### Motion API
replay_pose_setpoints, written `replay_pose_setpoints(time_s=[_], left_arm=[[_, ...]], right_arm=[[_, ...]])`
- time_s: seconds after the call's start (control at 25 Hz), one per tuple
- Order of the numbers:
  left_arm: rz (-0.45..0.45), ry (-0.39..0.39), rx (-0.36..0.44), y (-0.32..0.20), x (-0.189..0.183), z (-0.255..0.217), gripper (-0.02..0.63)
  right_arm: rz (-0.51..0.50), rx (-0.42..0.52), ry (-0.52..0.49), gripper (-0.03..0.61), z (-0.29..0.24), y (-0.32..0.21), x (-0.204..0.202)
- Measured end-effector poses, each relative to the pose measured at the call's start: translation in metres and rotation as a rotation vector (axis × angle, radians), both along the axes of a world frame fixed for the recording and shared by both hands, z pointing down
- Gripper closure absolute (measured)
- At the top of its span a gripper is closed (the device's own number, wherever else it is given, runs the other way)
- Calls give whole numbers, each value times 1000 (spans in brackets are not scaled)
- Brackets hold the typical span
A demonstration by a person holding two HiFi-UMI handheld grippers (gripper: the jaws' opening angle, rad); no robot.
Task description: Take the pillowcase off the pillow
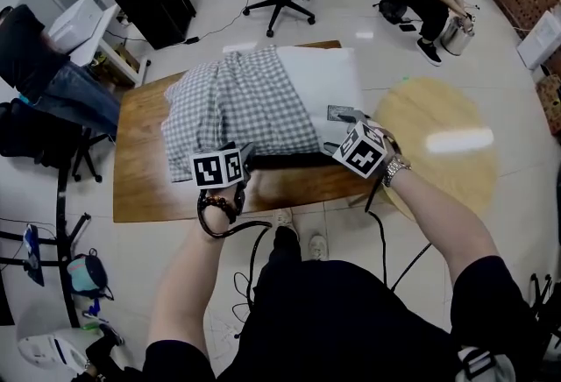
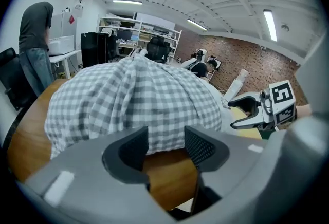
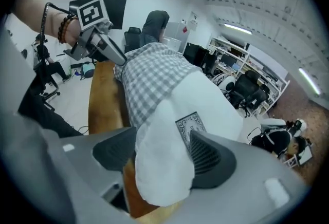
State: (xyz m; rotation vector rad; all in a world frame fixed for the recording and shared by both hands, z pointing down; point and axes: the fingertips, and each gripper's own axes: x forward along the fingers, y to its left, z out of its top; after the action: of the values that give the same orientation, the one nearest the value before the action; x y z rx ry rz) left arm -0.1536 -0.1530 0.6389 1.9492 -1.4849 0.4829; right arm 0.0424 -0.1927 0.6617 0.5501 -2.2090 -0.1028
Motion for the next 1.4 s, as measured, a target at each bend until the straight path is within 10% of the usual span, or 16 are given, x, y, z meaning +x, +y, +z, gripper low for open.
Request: replay_pose_setpoints(time_s=[0.68,1.0,1.4], left_arm=[[-136,50,-134,-10,-24,80,344],[-154,33,-124,-24,-47,76,592],[-182,12,-123,-14,-63,67,609]], right_arm=[[-10,131,150,285,33,-26,-10],[17,183,144,435,22,-43,-11],[46,224,151,526,7,-51,10]])
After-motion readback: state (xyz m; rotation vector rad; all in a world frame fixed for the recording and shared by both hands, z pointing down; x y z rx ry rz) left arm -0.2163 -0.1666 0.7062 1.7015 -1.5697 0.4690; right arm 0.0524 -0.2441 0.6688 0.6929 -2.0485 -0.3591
